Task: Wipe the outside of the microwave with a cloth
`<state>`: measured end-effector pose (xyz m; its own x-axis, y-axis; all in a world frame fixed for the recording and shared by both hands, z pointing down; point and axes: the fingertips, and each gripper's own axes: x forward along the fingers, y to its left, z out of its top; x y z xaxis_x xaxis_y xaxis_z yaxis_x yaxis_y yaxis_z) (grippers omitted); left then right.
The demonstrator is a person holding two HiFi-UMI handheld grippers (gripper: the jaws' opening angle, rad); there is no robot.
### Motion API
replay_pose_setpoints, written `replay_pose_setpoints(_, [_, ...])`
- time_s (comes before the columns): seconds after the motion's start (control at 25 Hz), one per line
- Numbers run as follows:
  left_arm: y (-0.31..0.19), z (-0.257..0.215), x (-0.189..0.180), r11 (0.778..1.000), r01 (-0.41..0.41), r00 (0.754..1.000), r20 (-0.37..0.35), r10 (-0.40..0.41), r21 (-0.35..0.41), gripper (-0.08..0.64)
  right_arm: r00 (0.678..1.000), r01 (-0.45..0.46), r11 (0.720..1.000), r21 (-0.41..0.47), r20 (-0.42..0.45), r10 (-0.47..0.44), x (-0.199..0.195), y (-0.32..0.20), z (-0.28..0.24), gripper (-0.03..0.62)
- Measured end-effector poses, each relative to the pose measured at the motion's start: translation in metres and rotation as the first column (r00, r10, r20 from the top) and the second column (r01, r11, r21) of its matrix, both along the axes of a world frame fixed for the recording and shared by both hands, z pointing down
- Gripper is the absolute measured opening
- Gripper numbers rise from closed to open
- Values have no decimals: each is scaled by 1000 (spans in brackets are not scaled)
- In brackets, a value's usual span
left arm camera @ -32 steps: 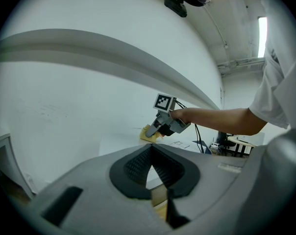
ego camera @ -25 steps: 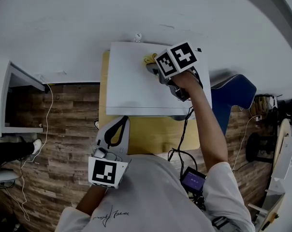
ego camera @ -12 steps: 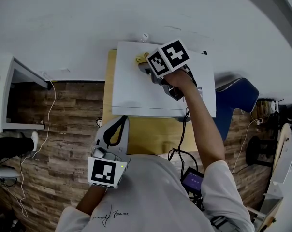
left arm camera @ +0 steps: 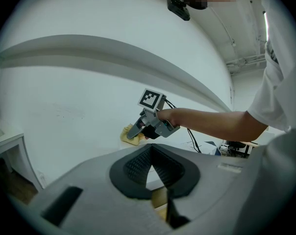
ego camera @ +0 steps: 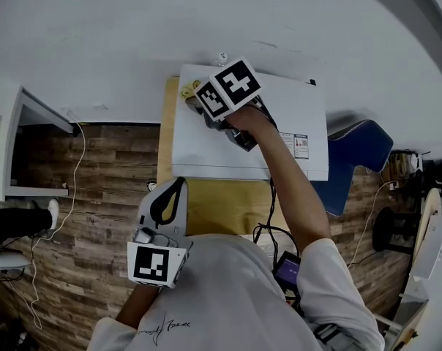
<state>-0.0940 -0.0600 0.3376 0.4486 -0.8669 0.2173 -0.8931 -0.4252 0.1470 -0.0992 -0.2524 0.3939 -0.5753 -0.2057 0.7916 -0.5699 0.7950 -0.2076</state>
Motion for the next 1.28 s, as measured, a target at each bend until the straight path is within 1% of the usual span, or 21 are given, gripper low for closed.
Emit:
replay_pose_setpoints(0.16, [-1, -2, 0, 1000, 3, 1000, -3, -3, 2, -9, 998, 40, 999, -22, 52, -39, -21, 10, -2, 117])
replay_pose_setpoints(0.28, [-2, -3, -1, 1000, 5, 1000, -1, -5, 2, -9, 989, 78, 996, -49, 128, -71, -32, 22, -14, 118])
replay_pose_setpoints(0.36, [-2, -2, -2, 1000, 5, 1000, -3, -5, 3, -9, 982, 83, 995, -54, 175, -72, -28, 28, -26, 118])
replay_pose_setpoints(0.44, [-2, 0, -1, 1000, -3, 1000, -4, 3, 6, -9, 982, 66, 997, -33, 178, -59, -13, 29, -36, 120])
replay_pose_setpoints(0.56, [-2, 0, 7, 1000, -27, 1000, -3, 27, 10, -9, 989, 18, 1000, -2, 145, -17, 27, 27, -43, 120])
replay_pose_setpoints(0.68, [-2, 1, 20, 998, -56, 998, -8, 56, 10, -8, 992, -66, 998, 14, 112, 64, 82, 23, -45, 120])
replay_pose_setpoints(0.8, [0, 2, 33, 996, -89, 996, -9, 89, 12, -9, 985, -151, 988, 38, 88, 147, 140, 21, -47, 120])
replay_pose_setpoints(0.92, [4, 2, 48, 992, -124, 992, -2, 124, 13, -9, 971, -231, 971, 61, 70, 227, 197, 23, -49, 121])
replay_pose_setpoints(1.04, [3, 3, 56, 989, -148, 989, 5, 148, 7, -9, 949, -315, 946, 80, 43, 312, 249, 19, -46, 121])
replay_pose_setpoints(1.16, [3, 5, 62, 987, -159, 987, 12, 159, 6, -9, 931, -365, 926, 97, 15, 365, 290, 16, -39, 121])
replay_pose_setpoints(1.28, [6, 3, 69, 986, -167, 986, 17, 167, 7, -8, 913, -398, 909, 121, -41, 405, 323, 18, -32, 121])
